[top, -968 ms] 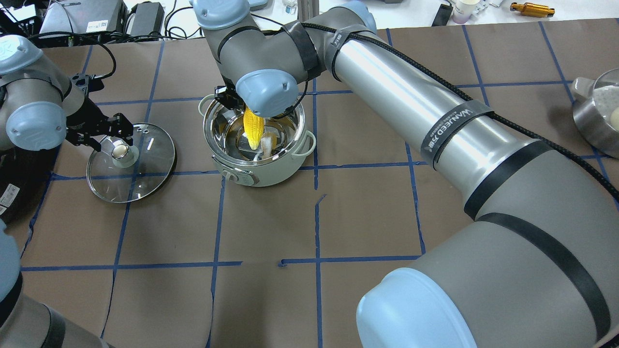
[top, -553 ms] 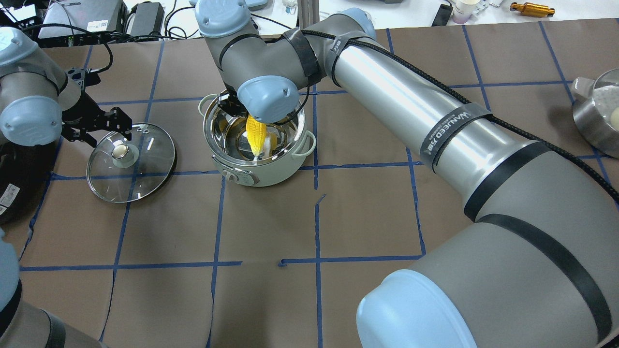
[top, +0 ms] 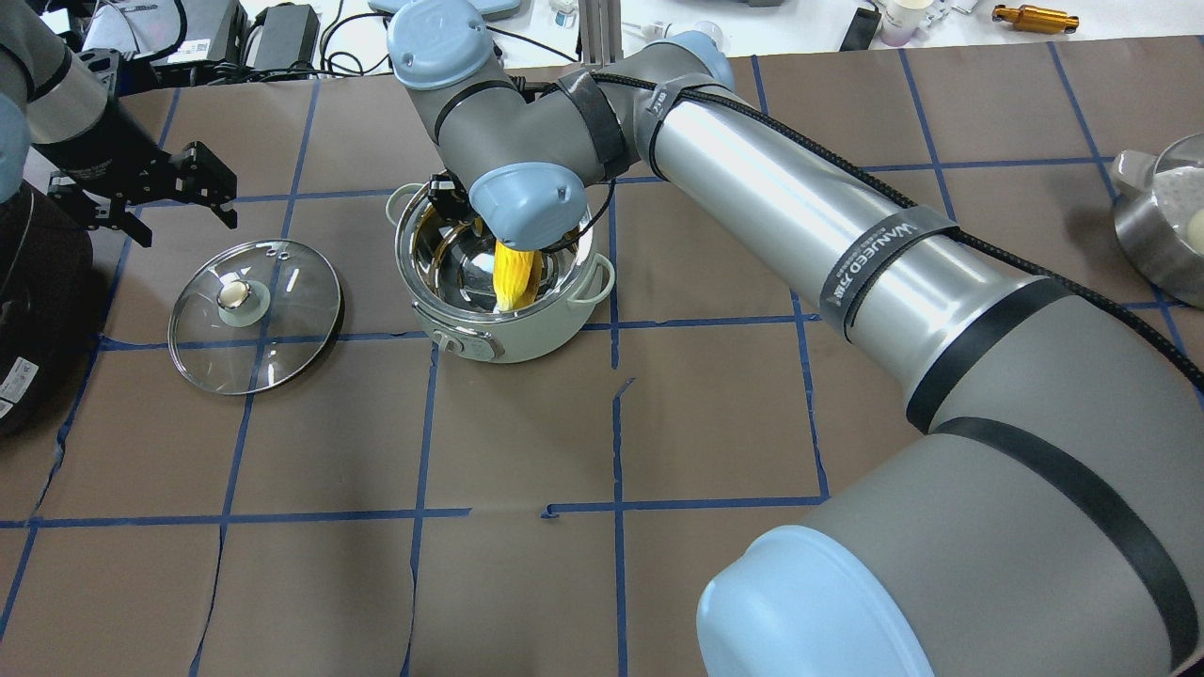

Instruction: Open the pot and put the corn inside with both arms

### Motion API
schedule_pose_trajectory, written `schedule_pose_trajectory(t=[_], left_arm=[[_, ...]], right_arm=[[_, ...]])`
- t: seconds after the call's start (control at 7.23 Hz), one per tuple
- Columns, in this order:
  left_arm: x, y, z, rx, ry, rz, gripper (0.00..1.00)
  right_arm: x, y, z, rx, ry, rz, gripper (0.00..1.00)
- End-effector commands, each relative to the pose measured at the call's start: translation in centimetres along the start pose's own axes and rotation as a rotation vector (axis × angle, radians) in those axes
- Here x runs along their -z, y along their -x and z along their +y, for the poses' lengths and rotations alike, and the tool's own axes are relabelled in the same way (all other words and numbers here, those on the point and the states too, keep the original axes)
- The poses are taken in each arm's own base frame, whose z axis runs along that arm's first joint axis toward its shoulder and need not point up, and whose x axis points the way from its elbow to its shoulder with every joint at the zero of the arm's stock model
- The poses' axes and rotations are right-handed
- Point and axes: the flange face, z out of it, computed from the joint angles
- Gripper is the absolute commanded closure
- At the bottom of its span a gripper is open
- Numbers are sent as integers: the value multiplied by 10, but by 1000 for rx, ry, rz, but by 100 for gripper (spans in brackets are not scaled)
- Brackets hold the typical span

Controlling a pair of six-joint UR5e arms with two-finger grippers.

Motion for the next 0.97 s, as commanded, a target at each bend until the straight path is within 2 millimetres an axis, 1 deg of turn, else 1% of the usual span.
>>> schedule_pose_trajectory(t=[0.0,0.14,0.28,0.41,0.55,0.69,0.83], left_arm=[[42,-17,30,14,-10,-15,3],[61,-38,42,44,-4,-11,3],[78,-81,53,33,-30,-6,0],[93,-123,74,-40,-19,-12,0],[104,-154,93,-28,-18,-6,0],[106,-169,111,-33,17,-7,0],[113,-184,122,-57,12,26,0]], right_arm=[[30,-15,-7,-18,-34,-12,0],[64,-39,-18,40,-84,0,0],[92,-88,-34,17,-69,13,0],[124,-144,-36,-47,-16,37,0],[148,-186,-29,-84,48,-2,0],[161,-232,-27,-64,66,-3,0],[169,-274,-15,-37,99,19,0]])
